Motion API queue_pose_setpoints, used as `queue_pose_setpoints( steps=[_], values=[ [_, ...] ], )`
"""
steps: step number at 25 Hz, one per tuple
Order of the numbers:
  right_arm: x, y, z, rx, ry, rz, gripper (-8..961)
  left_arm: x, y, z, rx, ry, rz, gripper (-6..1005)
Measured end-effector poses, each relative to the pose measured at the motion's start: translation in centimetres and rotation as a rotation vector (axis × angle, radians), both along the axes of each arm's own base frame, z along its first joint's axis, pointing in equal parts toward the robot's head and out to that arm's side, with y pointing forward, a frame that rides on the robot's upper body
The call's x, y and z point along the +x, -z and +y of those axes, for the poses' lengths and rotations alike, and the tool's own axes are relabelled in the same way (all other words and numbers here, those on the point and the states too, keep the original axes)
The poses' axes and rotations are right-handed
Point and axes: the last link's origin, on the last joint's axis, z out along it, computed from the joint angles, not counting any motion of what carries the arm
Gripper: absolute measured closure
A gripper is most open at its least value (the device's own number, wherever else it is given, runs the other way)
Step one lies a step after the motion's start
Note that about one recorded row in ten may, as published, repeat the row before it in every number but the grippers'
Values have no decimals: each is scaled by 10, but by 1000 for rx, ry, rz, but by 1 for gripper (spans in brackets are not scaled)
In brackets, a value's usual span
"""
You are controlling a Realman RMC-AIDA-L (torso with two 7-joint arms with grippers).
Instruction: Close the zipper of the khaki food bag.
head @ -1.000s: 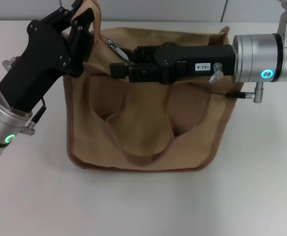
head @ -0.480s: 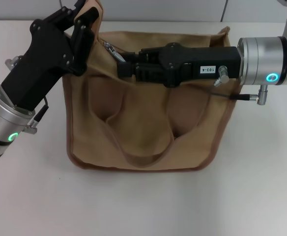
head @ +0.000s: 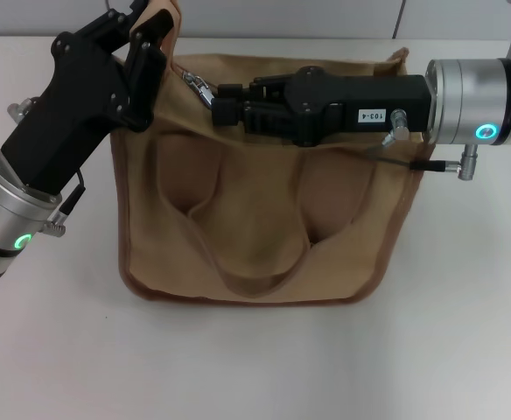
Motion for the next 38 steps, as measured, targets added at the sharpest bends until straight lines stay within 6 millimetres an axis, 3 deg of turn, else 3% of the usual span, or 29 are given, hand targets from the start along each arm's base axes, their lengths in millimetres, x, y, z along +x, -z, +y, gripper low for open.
queue_pose_setpoints(
  steps=[16,27,38],
  values=[
    [-3,0,1,9,-18,0,797,0,0,0,0,0,0,909],
    [0,-2,2,43,-29,9,952,-1,0,-1,0,-4,0,909],
    [-1,-3,5,58,-24,5,952,-1,0,0,1,-3,-1,909]
  ],
)
